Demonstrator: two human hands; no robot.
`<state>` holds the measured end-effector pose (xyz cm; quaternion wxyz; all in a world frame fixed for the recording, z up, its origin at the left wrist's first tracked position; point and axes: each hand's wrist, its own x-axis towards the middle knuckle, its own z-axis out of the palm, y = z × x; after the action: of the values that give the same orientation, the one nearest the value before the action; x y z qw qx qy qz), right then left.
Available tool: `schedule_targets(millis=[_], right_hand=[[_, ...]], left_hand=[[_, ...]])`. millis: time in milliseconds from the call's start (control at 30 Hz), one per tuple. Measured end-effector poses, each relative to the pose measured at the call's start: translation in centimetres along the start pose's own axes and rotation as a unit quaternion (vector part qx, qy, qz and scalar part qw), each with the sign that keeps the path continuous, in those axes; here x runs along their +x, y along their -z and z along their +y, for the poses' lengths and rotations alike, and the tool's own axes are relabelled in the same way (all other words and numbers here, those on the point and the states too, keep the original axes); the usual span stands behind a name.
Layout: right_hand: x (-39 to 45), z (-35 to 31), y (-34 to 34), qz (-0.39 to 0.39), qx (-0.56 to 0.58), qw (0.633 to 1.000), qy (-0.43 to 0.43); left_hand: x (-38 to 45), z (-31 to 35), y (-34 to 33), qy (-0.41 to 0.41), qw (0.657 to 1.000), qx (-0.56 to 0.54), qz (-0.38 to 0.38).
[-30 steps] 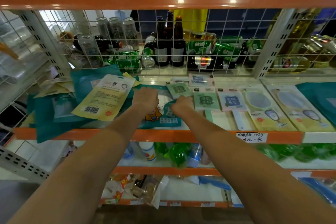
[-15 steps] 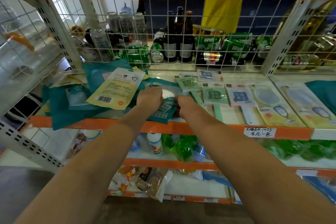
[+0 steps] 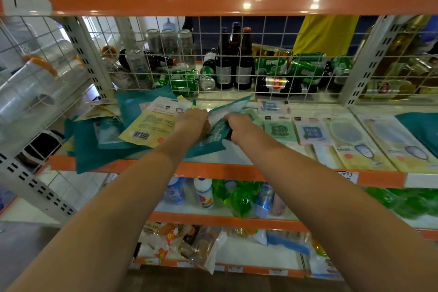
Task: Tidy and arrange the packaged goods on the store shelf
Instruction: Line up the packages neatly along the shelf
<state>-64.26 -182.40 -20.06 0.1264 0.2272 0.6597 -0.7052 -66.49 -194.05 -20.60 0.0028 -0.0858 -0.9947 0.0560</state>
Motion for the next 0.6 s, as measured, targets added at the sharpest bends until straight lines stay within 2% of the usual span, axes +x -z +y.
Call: schedule_targets(millis=[33,100,200,333,600], right_hand=[[-0.3,-0.8,0.5,0.013,-0.013,1.000,0.024],[-0.9,-2.3,1.4,0.040,0.021,0.999,0.018],[-1.4,-3.9,3.7,0.060,0.024,0.997,0.032],[-0.5,-4.0,7.6,0.113,0.039,0.992,0.043],[1.0,-2.3,13.2,0.179,0.070,0.980,0.044]], left_hand=[[0.3,-0.1,0.3,0.001,1.000,-0.002,-0.006],[0.8,-0.1,0.7,-0.001,1.000,-0.010,-0.005],[1.2,0.6,1.3,-0.008,0.998,-0.045,0.041],[1.7,2.1,1.4,-0.056,0.993,-0.056,0.087],[3.3,6.0,0.7,-0.105,0.986,-0.096,0.084]])
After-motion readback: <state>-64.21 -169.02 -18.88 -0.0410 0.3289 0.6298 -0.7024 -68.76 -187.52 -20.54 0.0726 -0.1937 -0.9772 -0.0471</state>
